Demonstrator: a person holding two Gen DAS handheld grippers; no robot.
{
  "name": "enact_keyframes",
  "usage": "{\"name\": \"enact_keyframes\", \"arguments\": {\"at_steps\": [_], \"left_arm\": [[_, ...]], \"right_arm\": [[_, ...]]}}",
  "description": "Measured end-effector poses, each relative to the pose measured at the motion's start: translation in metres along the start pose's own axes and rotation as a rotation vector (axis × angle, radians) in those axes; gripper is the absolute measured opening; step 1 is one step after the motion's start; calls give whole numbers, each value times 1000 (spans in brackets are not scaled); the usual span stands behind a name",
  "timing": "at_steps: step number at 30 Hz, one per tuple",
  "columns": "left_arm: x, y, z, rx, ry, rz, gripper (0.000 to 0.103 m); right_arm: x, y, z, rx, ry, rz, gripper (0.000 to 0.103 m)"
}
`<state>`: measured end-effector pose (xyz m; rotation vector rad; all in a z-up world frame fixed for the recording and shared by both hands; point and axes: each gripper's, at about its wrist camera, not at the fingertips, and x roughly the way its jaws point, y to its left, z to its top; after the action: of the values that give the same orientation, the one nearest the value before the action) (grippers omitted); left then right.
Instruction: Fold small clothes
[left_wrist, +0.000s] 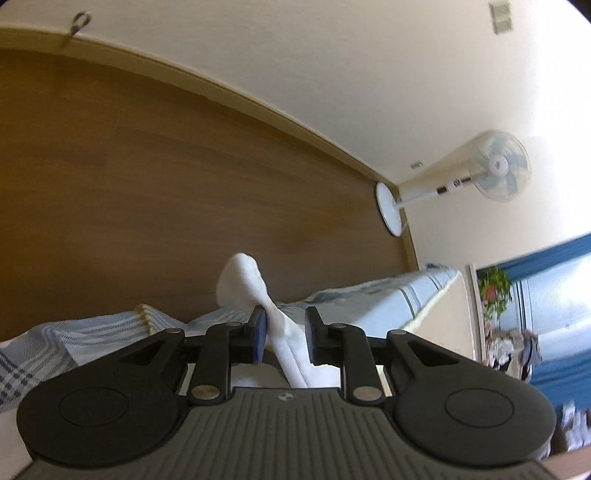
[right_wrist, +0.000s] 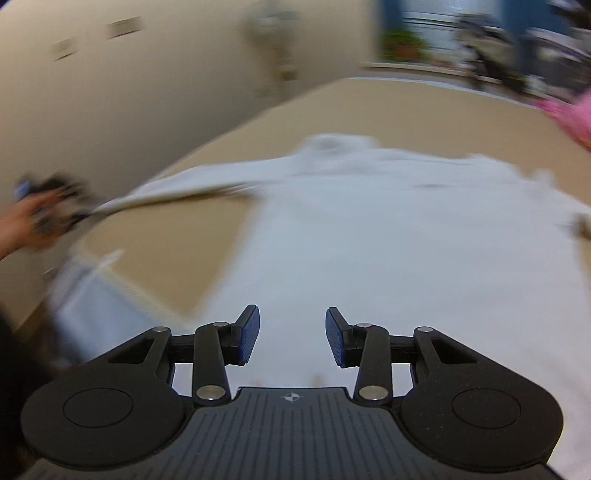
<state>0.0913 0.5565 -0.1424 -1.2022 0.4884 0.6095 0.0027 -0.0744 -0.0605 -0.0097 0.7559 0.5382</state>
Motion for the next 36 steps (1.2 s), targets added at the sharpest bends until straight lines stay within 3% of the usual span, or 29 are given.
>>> {"name": "enact_keyframes", "arguments": {"at_steps": [6,11,12,13,16,21,22,23,24,27,30,33,35,36], "left_arm": [[15,-12,-5,62,-2,28,23],[17,-11,-7,62,3,34,23],[16,-11,-8,60,2,36,23],[16,-10,-8,57,4,35,23],[16,-8,-8,53,14,42,27],[22,1,-10,26,33,44,29],[23,2,-10,25,28,50,25],[22,2,-11,29,18,58,10],[22,2,-11,35,7,64,5],[13,-2,-10,55,-47,61,4],[0,-14,-10,115,-125,53,4],[1,-12,-12,117,-107,75,4],[5,-4,-11,56,-68,81,7],[6,1,-11,21,-56,72,7]], "right_arm": [[31,82,-41,-154,101,64,42],[44,123,-59,-329,153,14,42],[42,126,-61,-367,147,-2,33],[39,127,-60,-388,141,1,9],[24,123,-54,-399,115,11,6],[-12,116,-51,-442,73,96,6],[-18,113,-52,-446,70,109,6],[-20,108,-51,-443,82,122,6],[-21,103,-50,-440,103,141,6],[-17,93,-54,-458,152,136,6],[-18,86,-48,-380,134,140,11],[-25,77,-41,-252,65,170,28],[-15,77,-47,-251,114,164,33],[-4,79,-55,-296,210,167,33]]}}
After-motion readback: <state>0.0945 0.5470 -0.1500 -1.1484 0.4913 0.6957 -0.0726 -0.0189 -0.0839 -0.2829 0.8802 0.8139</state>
